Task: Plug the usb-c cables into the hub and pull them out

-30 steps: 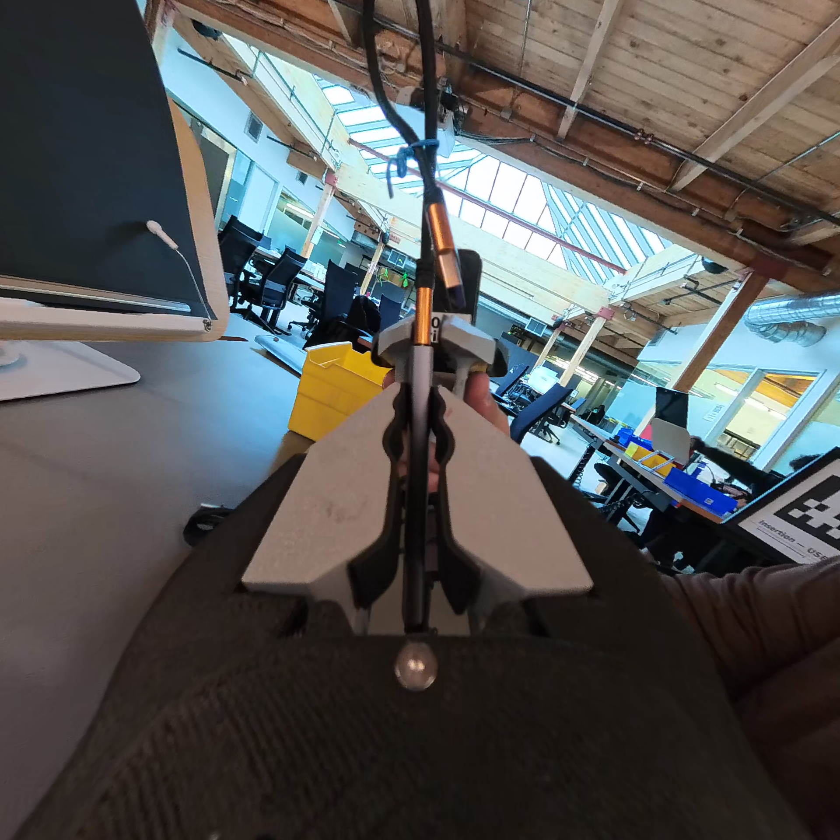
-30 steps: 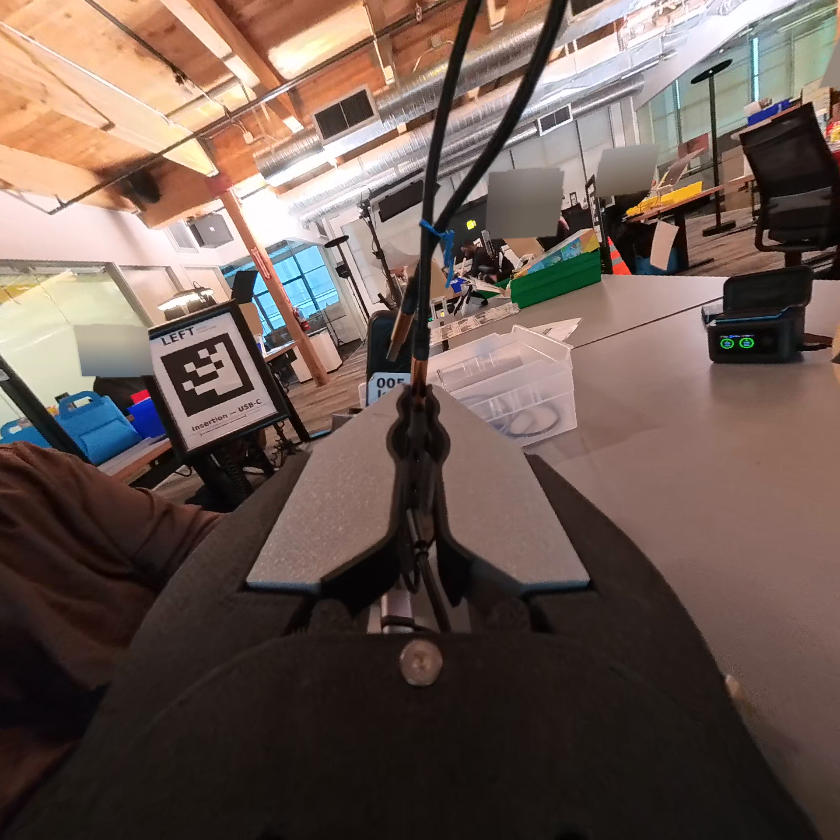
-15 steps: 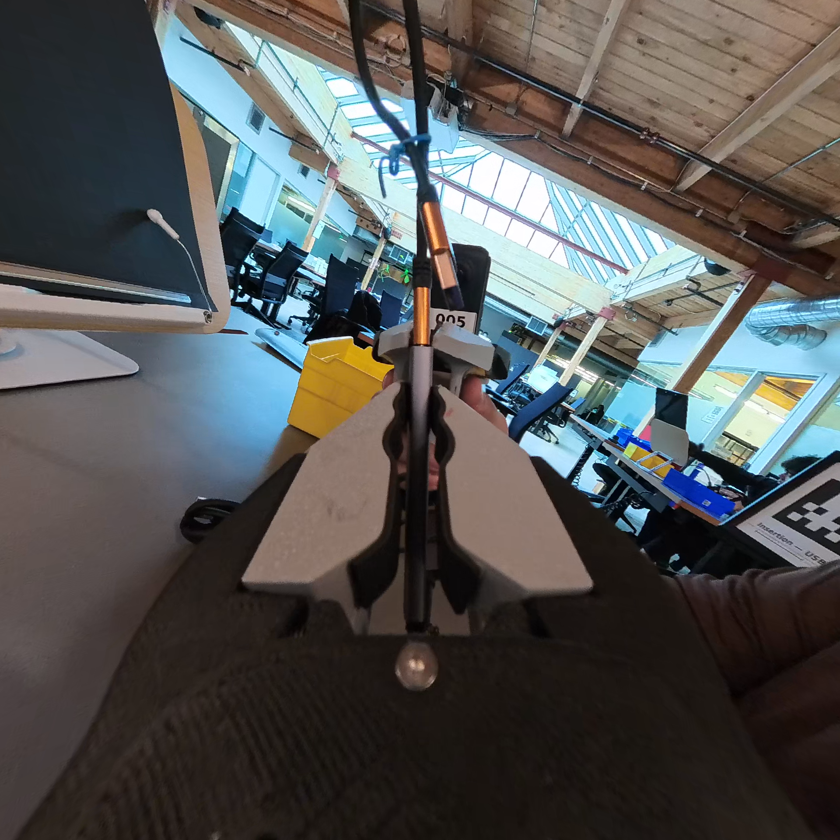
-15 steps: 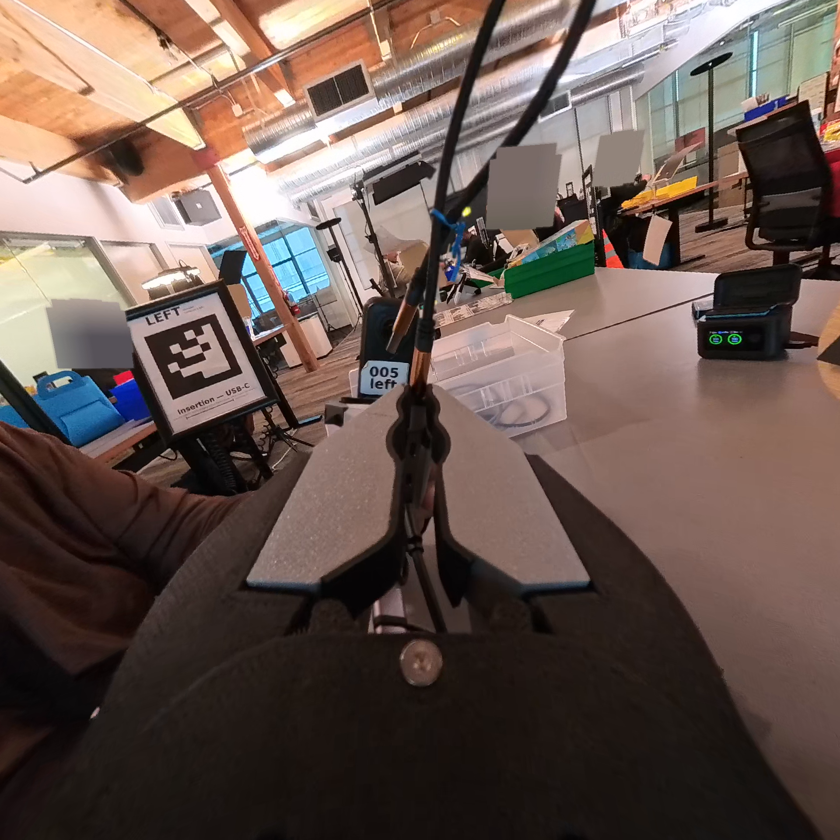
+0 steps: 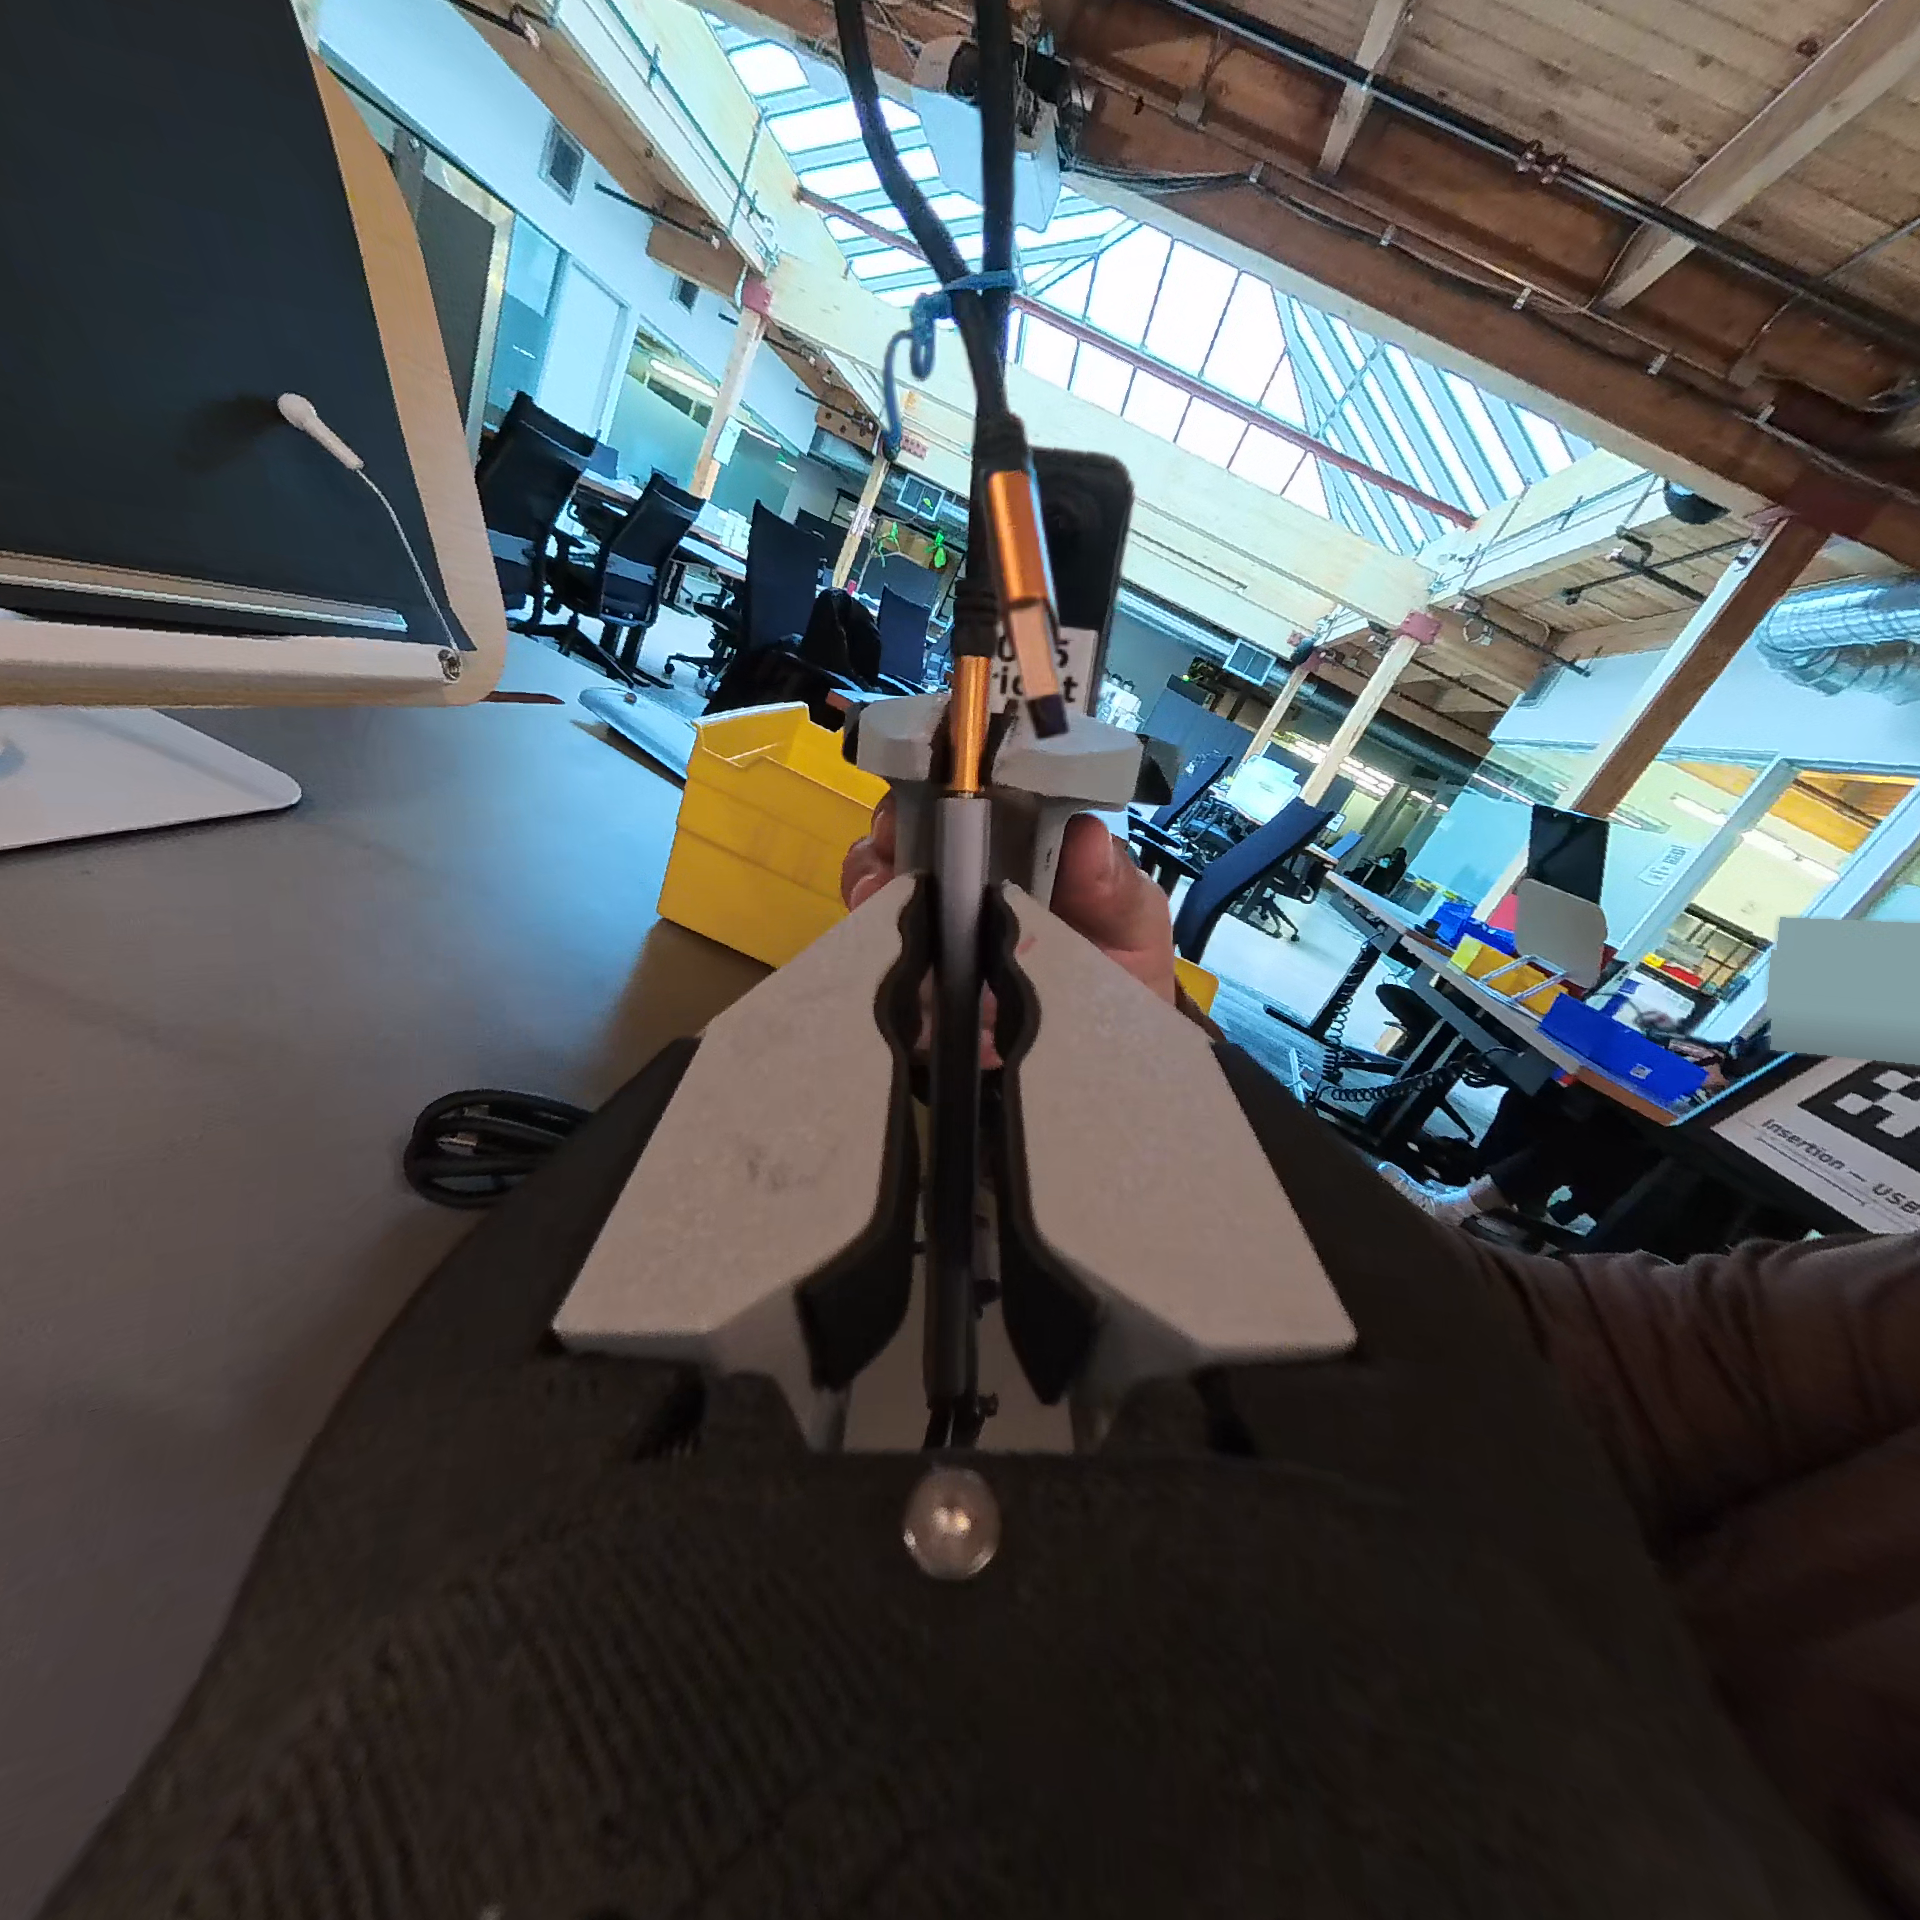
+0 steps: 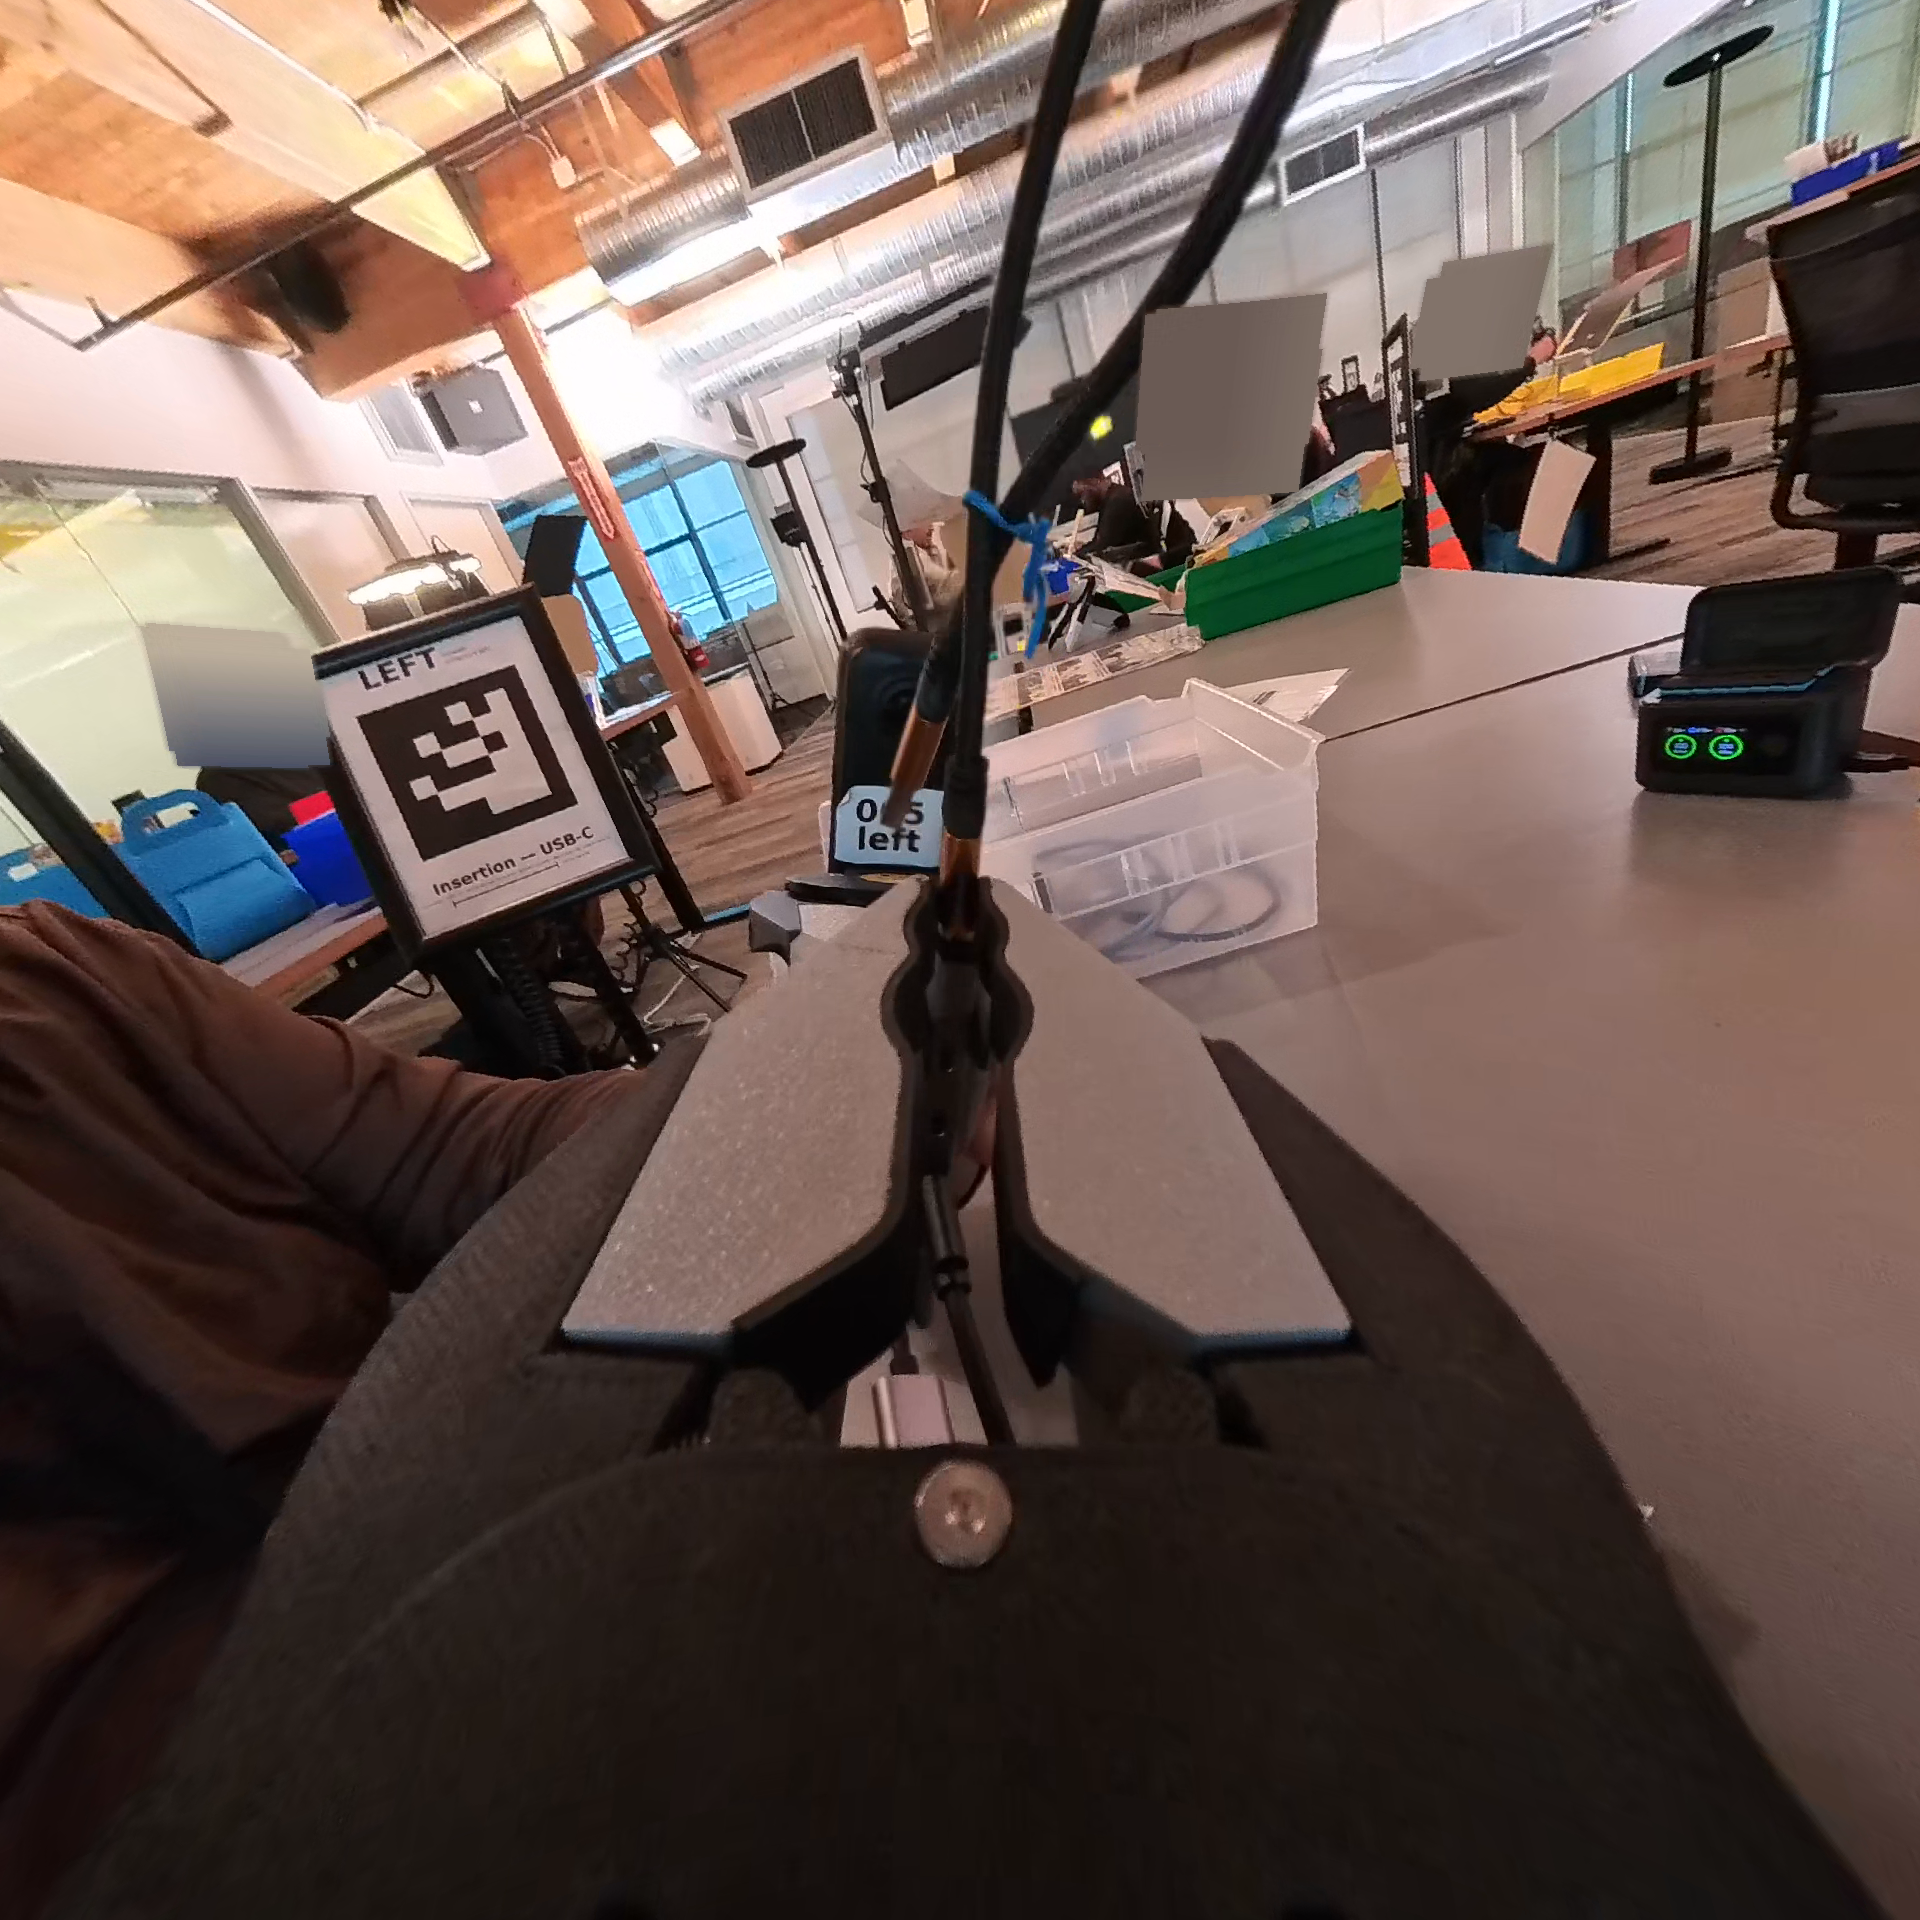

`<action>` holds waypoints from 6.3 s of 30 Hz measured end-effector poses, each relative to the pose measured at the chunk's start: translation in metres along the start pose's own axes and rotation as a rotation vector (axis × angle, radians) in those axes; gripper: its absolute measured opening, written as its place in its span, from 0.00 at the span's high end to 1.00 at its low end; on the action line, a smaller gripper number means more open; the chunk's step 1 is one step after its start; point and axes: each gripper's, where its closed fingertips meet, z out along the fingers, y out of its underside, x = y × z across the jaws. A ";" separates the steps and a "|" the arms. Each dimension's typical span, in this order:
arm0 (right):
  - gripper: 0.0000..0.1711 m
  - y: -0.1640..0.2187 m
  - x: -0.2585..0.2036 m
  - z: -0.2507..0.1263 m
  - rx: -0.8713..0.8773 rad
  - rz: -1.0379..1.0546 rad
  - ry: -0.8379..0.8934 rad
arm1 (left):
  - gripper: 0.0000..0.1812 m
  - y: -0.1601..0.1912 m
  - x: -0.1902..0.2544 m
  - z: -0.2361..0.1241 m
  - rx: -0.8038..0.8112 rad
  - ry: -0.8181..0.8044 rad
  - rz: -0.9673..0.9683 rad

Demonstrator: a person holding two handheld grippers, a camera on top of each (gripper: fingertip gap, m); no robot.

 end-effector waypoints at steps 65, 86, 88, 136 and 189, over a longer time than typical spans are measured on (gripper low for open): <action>0.98 -0.002 0.009 0.015 0.022 0.064 0.008 | 0.96 -0.011 -0.006 -0.008 0.076 0.014 -0.079; 0.99 -0.068 0.036 -0.018 0.551 0.189 0.119 | 0.96 0.008 -0.014 -0.010 0.041 -0.027 -0.116; 0.99 -0.068 0.044 -0.017 0.474 0.152 0.140 | 0.96 0.021 -0.006 0.000 0.020 -0.041 -0.072; 0.80 0.122 -0.018 -0.033 -0.288 0.246 0.447 | 0.97 -0.011 0.000 -0.009 0.187 -0.009 0.061; 0.86 0.017 -0.025 -0.043 -0.303 -0.168 0.522 | 0.96 0.033 -0.004 0.009 -0.089 -0.045 0.105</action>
